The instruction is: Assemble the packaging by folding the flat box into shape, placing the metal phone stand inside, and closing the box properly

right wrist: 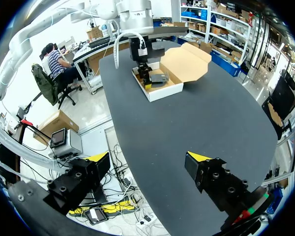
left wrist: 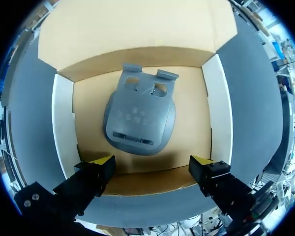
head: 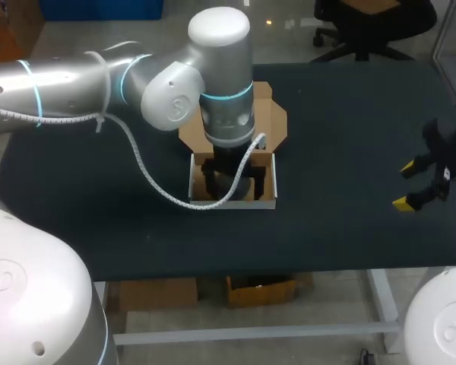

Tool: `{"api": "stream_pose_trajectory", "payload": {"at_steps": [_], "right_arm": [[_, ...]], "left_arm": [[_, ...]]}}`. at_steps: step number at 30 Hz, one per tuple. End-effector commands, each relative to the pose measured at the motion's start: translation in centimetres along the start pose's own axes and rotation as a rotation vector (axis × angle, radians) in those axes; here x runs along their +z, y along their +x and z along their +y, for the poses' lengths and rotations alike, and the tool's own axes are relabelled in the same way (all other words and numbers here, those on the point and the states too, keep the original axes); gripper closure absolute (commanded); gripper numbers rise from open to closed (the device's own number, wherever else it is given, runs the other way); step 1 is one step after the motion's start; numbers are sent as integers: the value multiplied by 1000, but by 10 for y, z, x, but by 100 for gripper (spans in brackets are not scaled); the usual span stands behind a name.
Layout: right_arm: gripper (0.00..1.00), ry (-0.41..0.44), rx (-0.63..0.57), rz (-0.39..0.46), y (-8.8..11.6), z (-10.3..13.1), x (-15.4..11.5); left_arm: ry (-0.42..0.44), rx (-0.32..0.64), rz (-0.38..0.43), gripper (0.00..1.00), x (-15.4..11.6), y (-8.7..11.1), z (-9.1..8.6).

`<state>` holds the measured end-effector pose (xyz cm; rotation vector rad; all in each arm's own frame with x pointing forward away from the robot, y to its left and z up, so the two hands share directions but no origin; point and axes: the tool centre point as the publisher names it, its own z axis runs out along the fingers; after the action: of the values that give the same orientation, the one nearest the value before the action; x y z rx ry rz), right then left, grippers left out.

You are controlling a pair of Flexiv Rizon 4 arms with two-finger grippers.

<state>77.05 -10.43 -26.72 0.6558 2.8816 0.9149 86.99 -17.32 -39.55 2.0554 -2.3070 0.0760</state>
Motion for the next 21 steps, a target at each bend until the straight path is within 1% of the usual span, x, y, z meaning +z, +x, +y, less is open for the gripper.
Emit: {"api": "stream_pose_trajectory", "payload": {"at_steps": [1, 21], "right_arm": [[0, -3, -1, 1, 0, -1, -1], [0, -3, -1, 1, 0, -1, -1]], "left_arm": [[-6, -5, -13, 0, 1, 6, 2], [-48, -73, -16, 0, 4, 12, 38]]}}
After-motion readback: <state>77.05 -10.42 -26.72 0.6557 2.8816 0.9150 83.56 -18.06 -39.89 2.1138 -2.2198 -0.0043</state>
